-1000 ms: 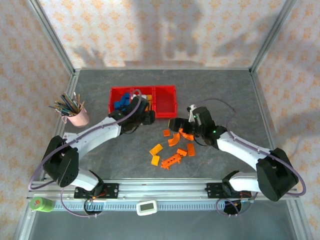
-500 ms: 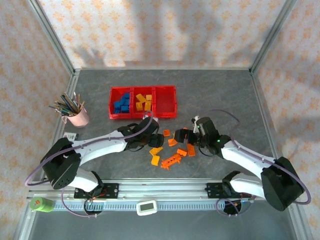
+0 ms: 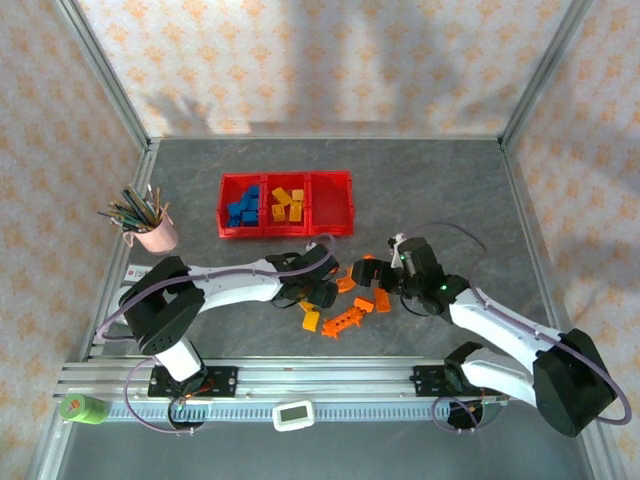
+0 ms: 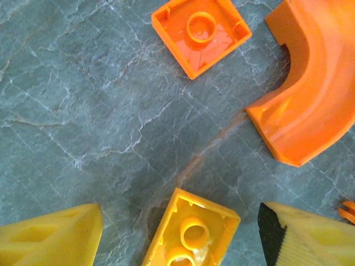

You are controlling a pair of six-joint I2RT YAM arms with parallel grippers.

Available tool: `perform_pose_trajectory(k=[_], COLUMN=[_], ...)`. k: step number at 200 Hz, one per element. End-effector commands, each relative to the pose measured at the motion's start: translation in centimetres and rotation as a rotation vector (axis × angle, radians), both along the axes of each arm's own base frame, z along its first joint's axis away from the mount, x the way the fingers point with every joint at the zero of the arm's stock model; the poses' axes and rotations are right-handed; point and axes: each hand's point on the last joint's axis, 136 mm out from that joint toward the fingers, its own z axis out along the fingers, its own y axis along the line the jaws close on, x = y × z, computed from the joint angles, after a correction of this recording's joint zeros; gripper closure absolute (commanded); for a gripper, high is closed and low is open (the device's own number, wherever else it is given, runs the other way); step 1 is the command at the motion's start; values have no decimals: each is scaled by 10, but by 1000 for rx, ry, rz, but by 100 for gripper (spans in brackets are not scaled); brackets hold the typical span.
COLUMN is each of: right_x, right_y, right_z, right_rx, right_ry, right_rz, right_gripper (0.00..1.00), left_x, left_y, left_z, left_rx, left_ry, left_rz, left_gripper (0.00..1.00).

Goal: Sort the legos into containers by color
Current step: Pick up the lego from the middle-left of the table.

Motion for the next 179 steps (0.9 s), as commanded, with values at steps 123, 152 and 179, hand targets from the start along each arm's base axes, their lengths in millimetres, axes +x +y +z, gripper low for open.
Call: perform_pose_trajectory(k=[123, 152, 179], right_x=[0, 0, 0], right_y=[-7, -7, -7], right_z=[1, -1, -2], right_rx=[-4, -8, -11], right_ry=[-4, -1, 1], right_rz=[-34, -35, -34], right_gripper=[0, 0, 0], left_x=[-5, -5, -6], left_y=[27, 29, 30], left_z=[-24, -23, -22], left_rx=[193, 186, 183], left_ry=[14, 6, 0], left_rz=[-27, -17, -11], left_gripper=[38, 48, 56])
